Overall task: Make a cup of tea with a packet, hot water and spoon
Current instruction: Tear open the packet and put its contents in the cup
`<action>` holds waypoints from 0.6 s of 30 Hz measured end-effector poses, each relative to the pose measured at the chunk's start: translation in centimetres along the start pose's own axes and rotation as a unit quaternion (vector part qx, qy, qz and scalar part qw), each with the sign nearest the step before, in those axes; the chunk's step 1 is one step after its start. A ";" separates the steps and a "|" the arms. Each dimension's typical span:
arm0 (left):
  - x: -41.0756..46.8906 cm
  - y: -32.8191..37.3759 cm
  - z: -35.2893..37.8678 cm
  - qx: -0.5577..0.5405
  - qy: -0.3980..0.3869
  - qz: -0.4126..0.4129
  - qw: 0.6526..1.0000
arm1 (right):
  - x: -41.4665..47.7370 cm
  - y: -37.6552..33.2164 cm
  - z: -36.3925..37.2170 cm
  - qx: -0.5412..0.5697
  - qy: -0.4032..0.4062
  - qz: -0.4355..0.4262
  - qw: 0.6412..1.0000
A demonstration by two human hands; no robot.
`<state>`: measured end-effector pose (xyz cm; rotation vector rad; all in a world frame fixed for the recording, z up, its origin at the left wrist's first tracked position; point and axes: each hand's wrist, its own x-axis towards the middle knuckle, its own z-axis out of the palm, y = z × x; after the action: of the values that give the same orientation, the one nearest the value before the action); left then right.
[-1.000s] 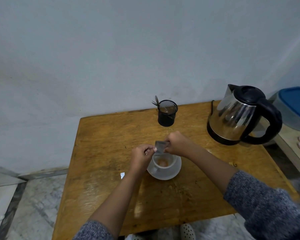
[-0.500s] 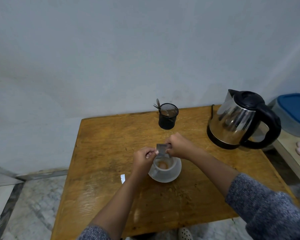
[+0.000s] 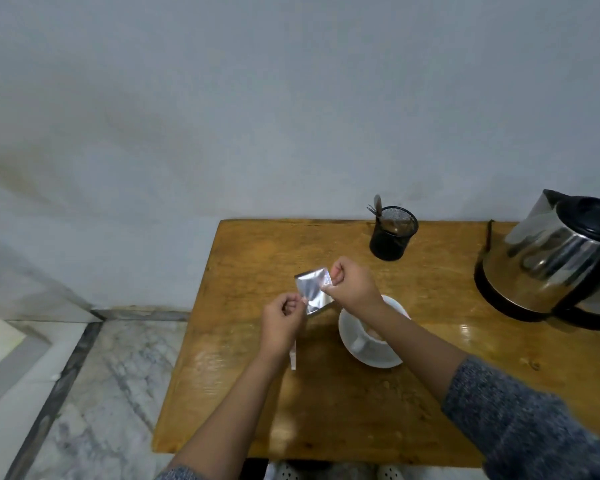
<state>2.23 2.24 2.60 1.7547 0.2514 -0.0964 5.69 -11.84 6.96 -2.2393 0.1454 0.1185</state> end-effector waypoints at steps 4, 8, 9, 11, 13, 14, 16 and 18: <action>-0.8 -2.5 -4.1 0.010 0.043 -0.027 0.999 | -0.1 -1.0 5.3 -0.038 -0.068 -0.040 0.996; -1.6 -4.6 -5.0 0.054 0.020 -0.089 0.994 | -0.8 0.0 7.3 -0.090 -0.115 -0.025 0.989; -1.8 -4.9 -5.0 0.070 0.011 -0.106 0.992 | -1.1 0.4 7.6 -0.109 -0.128 -0.023 0.985; -2.1 -5.9 -5.2 0.097 -0.006 -0.125 0.987 | -1.5 1.3 8.5 -0.126 -0.147 -0.029 0.981; -2.4 -6.6 -5.3 0.137 -0.030 -0.122 0.983 | -2.0 2.1 9.1 -0.143 -0.164 -0.035 0.975; -2.6 -6.8 -5.3 0.161 -0.039 -0.114 0.980 | -2.2 2.3 9.2 -0.154 -0.174 -0.042 0.972; -2.7 -7.0 -5.3 0.207 -0.049 -0.095 0.972 | -2.5 2.7 9.5 -0.170 -0.196 -0.051 0.964; -2.7 -7.1 -5.1 0.238 -0.049 -0.076 0.967 | -2.9 3.0 9.8 -0.176 -0.212 -0.056 0.960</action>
<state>-2.36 8.13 -2.66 2.1985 0.3082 -0.3787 2.00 -5.86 -1.06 -2.5077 -0.2539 0.5996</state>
